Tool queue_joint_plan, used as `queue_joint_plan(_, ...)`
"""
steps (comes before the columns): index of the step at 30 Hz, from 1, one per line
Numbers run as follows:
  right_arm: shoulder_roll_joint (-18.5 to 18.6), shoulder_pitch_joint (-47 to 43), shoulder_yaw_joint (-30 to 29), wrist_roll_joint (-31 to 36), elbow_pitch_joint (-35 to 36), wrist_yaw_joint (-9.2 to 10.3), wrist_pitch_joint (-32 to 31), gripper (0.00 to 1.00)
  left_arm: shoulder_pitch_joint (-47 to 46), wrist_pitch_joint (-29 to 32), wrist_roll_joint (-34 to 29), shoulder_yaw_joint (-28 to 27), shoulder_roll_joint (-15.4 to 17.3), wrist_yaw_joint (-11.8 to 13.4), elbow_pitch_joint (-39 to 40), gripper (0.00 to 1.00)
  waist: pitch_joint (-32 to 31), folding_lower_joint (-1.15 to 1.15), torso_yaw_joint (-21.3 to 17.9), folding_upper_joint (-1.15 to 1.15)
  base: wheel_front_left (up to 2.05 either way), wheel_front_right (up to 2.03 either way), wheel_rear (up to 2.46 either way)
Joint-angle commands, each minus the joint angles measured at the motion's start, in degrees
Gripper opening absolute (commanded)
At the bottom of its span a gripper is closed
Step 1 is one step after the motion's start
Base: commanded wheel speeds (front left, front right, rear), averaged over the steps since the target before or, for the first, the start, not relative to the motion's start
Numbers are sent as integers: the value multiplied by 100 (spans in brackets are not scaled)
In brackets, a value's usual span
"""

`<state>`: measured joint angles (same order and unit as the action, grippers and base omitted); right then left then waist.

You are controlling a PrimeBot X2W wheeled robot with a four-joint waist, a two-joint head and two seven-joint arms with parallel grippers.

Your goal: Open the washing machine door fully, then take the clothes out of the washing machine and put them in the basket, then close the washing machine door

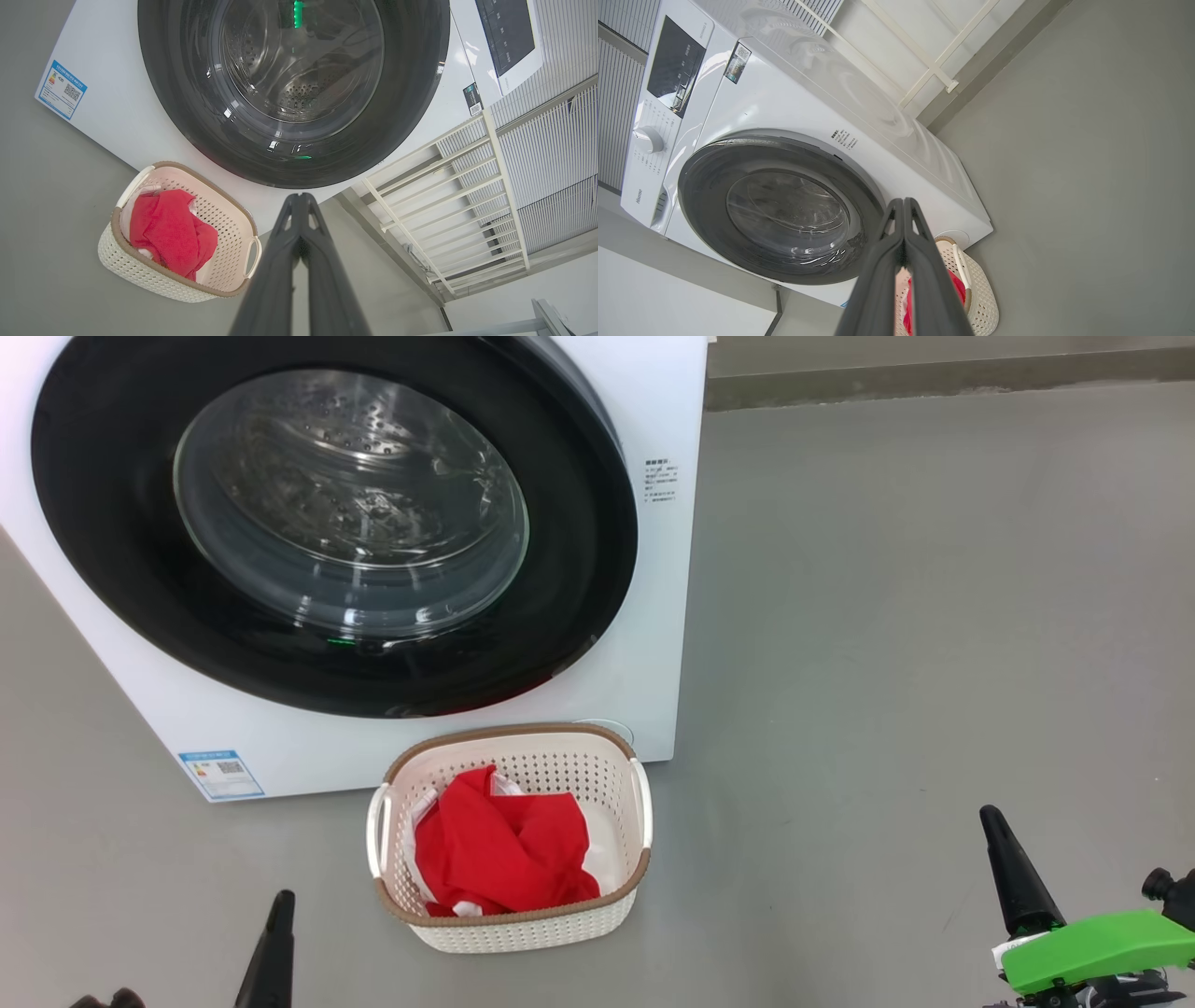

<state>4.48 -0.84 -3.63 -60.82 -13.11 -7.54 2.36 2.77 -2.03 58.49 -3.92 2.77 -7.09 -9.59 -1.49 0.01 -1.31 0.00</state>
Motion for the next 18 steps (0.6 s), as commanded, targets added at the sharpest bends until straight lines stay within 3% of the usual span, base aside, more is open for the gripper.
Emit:
queue_joint_plan(1,39,309,8,-140,121,3,-49,0,-310,37,141,-147,45,-24,102,0,4,0,3,0,0,0,0)
queue_joint_plan(18,-29,444,-95,-1167,48,4,-337,0,-512,318,1247,-188,33,-29,-86,0,60,0,47,0,0,0,0)
